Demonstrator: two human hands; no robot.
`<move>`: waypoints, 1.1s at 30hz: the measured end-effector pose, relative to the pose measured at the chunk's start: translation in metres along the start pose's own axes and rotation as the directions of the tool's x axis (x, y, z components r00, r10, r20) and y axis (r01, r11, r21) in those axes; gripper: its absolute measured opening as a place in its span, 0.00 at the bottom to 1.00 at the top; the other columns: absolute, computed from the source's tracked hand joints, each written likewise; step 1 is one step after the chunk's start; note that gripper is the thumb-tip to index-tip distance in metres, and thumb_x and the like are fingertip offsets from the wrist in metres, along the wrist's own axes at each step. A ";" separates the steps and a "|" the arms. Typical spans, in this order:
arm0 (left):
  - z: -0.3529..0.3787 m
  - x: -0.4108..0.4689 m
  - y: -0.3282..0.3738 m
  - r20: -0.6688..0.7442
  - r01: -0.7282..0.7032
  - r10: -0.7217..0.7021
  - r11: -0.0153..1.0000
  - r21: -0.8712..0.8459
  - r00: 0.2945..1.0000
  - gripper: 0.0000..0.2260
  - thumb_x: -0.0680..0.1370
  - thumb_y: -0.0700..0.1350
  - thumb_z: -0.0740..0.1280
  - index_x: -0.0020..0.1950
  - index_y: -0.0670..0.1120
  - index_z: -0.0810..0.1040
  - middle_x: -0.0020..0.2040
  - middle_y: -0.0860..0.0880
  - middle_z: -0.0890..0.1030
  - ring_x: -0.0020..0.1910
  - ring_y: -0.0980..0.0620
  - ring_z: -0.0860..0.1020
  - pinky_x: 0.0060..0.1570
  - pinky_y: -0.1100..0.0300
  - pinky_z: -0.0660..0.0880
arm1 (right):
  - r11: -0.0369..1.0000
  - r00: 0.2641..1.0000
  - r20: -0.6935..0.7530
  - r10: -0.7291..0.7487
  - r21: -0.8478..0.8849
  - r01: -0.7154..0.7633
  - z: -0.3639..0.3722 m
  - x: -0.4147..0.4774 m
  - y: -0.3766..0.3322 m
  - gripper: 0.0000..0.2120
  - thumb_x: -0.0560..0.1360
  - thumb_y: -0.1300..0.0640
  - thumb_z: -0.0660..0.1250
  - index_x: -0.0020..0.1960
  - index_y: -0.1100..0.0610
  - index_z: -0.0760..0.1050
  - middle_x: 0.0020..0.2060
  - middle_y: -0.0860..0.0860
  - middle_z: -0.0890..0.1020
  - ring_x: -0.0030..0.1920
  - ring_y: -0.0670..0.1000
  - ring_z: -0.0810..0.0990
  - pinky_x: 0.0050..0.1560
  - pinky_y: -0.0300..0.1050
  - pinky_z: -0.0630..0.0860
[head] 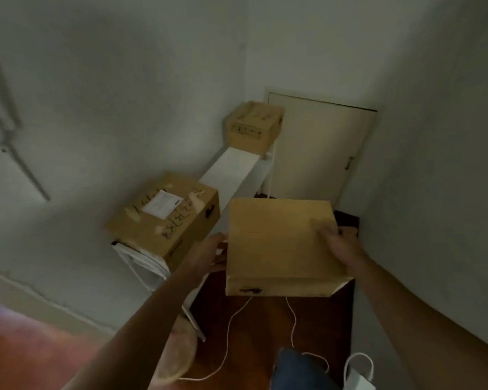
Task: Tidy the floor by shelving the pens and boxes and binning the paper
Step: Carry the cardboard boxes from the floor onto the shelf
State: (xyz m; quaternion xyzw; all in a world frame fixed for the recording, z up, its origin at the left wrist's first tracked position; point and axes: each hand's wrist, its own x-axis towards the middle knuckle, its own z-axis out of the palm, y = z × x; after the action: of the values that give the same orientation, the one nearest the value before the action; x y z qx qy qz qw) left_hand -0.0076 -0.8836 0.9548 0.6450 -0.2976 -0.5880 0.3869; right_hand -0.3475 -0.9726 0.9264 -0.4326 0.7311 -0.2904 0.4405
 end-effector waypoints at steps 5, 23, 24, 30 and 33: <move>0.004 0.050 0.036 0.003 -0.017 0.017 1.000 -0.015 1.000 0.14 0.84 0.53 0.68 0.66 0.48 0.83 0.62 0.46 0.86 0.61 0.44 0.85 0.59 0.45 0.84 | 1.000 1.000 -0.007 -0.001 -0.024 0.001 0.006 0.058 -0.036 0.38 0.73 0.34 0.69 0.73 0.58 0.69 0.64 0.54 0.77 0.59 0.58 0.79 0.59 0.55 0.77; 0.005 0.248 0.152 -0.269 -0.022 -0.049 0.966 -0.257 0.962 0.22 0.83 0.56 0.67 0.72 0.43 0.78 0.64 0.43 0.82 0.60 0.42 0.83 0.57 0.47 0.80 | 0.931 0.898 0.395 -0.193 -0.215 0.295 0.109 0.336 -0.262 0.24 0.79 0.41 0.69 0.71 0.48 0.70 0.64 0.52 0.74 0.59 0.57 0.75 0.57 0.56 0.74; 0.006 0.253 0.152 -0.283 -0.022 -0.052 0.968 -0.252 0.958 0.23 0.82 0.58 0.67 0.71 0.44 0.78 0.64 0.43 0.83 0.59 0.42 0.83 0.61 0.46 0.80 | 0.924 0.884 0.422 -0.199 -0.219 0.312 0.117 0.344 -0.270 0.24 0.80 0.42 0.68 0.72 0.48 0.70 0.65 0.52 0.74 0.59 0.56 0.75 0.56 0.54 0.74; 0.011 0.275 0.161 -0.310 0.036 -0.134 0.953 -0.302 0.941 0.33 0.76 0.65 0.71 0.75 0.48 0.74 0.69 0.46 0.80 0.66 0.43 0.80 0.74 0.42 0.73 | 0.836 0.757 0.607 -0.243 -0.264 0.480 0.173 0.382 -0.308 0.23 0.84 0.45 0.64 0.78 0.48 0.73 0.73 0.54 0.75 0.67 0.58 0.76 0.64 0.52 0.72; 0.011 0.289 0.167 -0.300 0.053 -0.143 0.955 -0.290 0.943 0.43 0.71 0.70 0.71 0.80 0.49 0.71 0.76 0.46 0.76 0.73 0.42 0.76 0.77 0.40 0.70 | 0.794 0.741 0.627 -0.241 -0.311 0.522 0.197 0.400 -0.319 0.28 0.84 0.44 0.62 0.82 0.50 0.67 0.80 0.55 0.69 0.76 0.61 0.70 0.74 0.58 0.69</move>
State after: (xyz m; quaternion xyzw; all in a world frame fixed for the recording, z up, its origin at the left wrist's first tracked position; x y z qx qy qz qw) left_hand 0.0313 -1.2153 0.9436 0.6846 -0.1130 -0.5309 0.4866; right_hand -0.1462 -1.4821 0.9390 -0.7353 0.5090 -0.0526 0.4444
